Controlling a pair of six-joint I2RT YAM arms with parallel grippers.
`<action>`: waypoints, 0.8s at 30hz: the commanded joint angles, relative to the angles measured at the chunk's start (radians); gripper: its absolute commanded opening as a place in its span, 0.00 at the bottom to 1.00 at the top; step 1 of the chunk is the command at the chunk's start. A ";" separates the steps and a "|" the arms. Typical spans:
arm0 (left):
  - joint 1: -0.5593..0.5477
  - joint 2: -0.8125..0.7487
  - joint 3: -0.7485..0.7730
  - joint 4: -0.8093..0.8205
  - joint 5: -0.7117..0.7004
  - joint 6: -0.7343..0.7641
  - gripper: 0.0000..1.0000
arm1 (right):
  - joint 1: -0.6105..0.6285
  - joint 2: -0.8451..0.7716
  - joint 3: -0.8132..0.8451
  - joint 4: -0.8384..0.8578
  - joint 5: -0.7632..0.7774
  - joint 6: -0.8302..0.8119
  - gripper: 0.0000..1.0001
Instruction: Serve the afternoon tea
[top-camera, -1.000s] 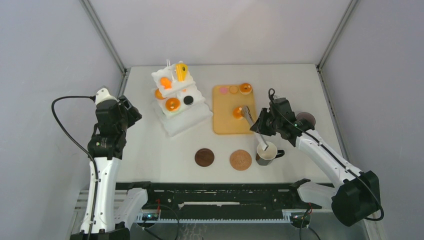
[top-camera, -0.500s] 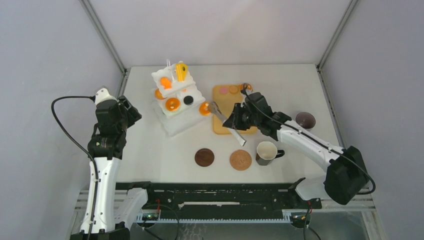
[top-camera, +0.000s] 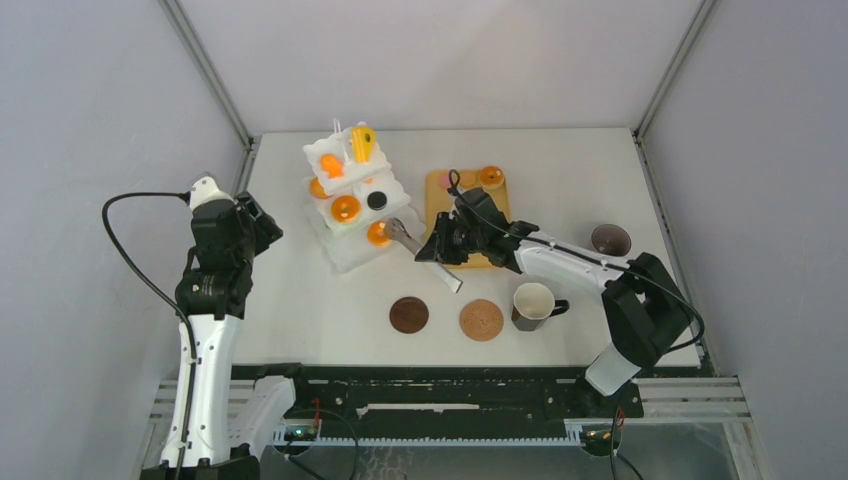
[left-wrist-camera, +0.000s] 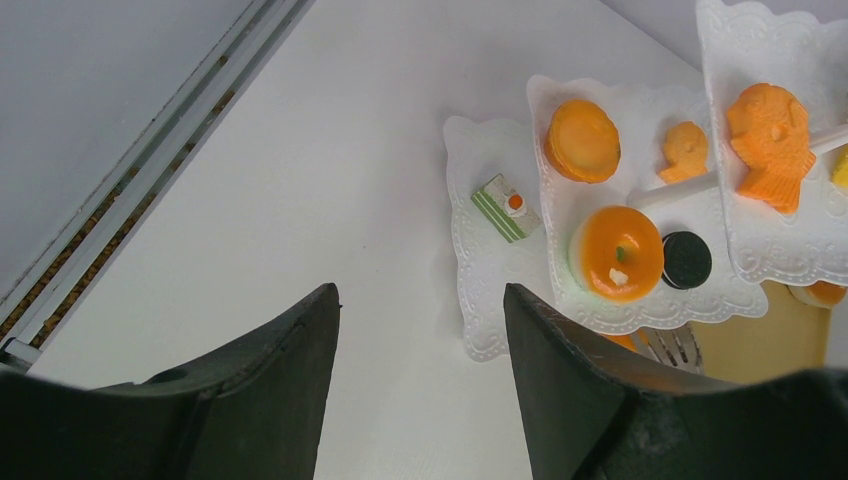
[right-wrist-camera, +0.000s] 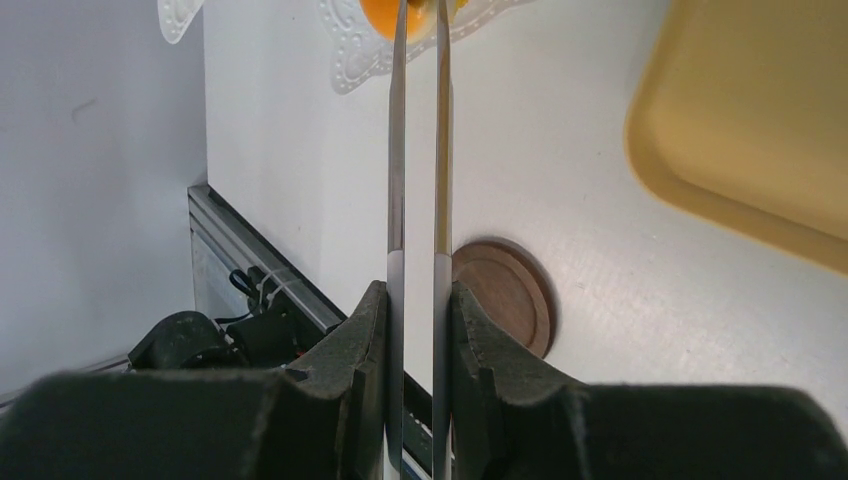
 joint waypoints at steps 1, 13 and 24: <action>0.007 -0.008 0.004 0.008 -0.016 0.003 0.66 | 0.019 0.041 0.076 0.115 -0.053 0.030 0.01; 0.007 -0.011 0.006 0.004 -0.022 0.006 0.66 | 0.045 0.153 0.122 0.133 -0.099 0.057 0.28; 0.007 -0.017 0.006 0.002 -0.026 0.009 0.66 | 0.040 0.123 0.122 0.096 -0.054 0.045 0.42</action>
